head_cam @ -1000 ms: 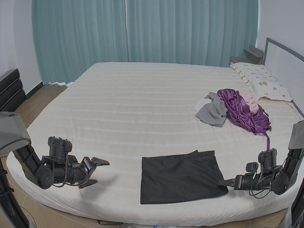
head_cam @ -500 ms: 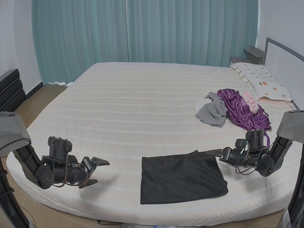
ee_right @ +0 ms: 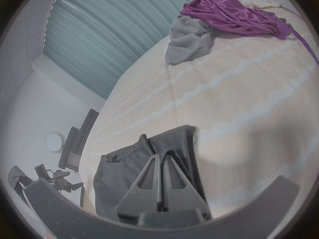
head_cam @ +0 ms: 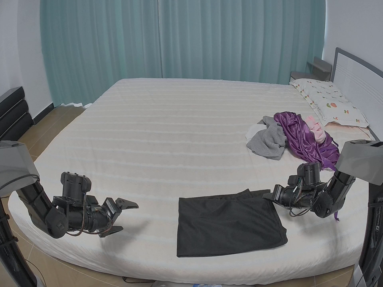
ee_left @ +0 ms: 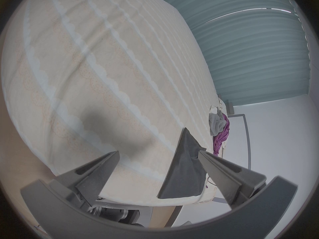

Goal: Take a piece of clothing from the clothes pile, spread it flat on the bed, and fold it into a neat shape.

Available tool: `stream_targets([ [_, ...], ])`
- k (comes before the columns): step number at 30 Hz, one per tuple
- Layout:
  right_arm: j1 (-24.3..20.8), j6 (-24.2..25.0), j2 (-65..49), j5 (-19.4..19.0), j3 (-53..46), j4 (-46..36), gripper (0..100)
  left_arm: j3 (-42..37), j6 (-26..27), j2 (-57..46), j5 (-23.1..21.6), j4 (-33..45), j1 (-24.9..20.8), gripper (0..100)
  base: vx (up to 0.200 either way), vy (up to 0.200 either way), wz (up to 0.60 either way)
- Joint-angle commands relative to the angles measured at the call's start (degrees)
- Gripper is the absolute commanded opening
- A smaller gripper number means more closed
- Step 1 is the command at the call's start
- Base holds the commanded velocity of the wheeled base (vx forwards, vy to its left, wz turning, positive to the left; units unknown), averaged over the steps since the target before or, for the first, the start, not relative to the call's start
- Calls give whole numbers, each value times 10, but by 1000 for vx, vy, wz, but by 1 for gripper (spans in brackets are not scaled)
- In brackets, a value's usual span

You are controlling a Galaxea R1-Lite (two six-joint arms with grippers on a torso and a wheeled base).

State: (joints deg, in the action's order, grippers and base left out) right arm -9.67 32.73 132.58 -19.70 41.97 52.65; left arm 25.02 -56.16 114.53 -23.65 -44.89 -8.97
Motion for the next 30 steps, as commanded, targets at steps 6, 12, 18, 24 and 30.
stream_targets([
  [6,32,2,-10,0,8,-3,0,45,-4,17,3,4,-3,100,0,0,0],
  [12,35,3,-15,0,18,-4,0,123,-3,67,37,7,-37,100,0,0,0],
  [18,35,5,4,-1,31,-4,0,219,-2,134,91,14,-101,100,0,0,0],
  [24,31,31,2,-1,26,3,0,324,-1,174,131,79,-152,100,0,0,0],
  [30,28,32,13,-1,29,3,0,391,40,219,138,119,-183,100,0,0,0],
])
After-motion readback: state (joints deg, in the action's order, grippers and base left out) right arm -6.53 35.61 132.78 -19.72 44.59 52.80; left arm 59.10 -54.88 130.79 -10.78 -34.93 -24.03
